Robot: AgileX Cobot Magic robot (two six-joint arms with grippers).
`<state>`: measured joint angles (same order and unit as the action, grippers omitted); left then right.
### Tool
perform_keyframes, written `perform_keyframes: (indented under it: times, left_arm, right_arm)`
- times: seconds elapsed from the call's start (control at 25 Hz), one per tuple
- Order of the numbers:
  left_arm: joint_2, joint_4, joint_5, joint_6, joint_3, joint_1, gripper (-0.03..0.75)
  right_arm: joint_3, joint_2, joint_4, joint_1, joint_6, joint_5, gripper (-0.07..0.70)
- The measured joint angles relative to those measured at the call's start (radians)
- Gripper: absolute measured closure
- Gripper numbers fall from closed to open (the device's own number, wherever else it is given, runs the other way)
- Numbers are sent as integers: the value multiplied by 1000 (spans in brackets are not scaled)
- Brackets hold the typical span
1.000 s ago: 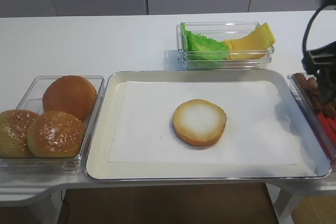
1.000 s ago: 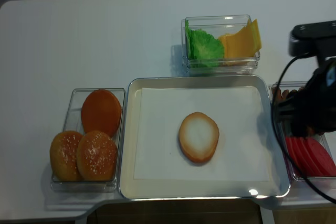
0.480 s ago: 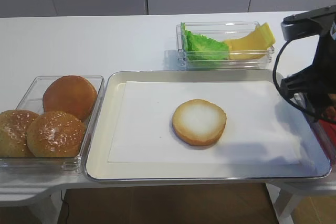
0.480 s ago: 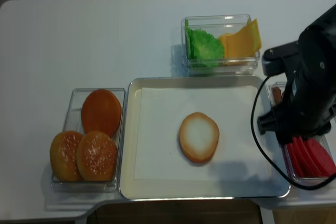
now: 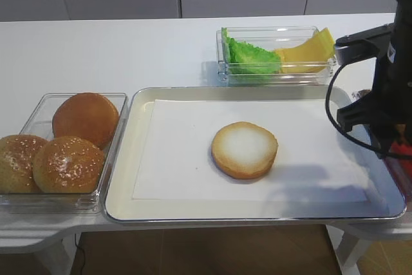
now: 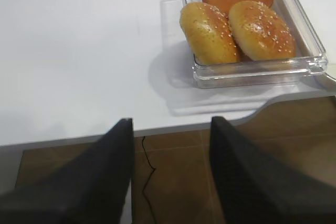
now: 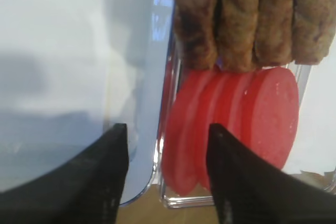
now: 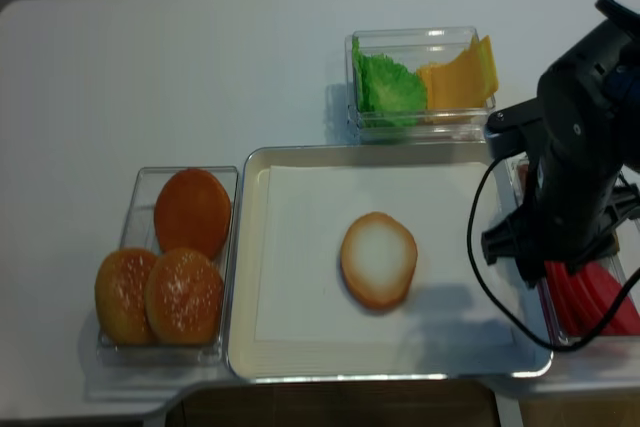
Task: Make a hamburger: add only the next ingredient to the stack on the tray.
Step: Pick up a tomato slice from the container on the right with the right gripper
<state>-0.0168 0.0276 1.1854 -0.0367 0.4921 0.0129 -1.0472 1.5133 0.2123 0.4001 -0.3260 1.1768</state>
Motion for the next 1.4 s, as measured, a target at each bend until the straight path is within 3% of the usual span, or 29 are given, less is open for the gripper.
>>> perform_keyframes:
  times: [0.24, 1.0, 1.4]
  left_arm:
    - [0, 0, 0, 0, 0, 0, 367]
    - [0, 0, 0, 0, 0, 0, 367]
    - [0, 0, 0, 0, 0, 0, 367]
  right_arm:
    - [0, 6, 22, 0, 0, -2, 347]
    - [0, 32, 33, 0, 0, -21, 359]
    - [0, 38, 51, 2, 0, -21, 417]
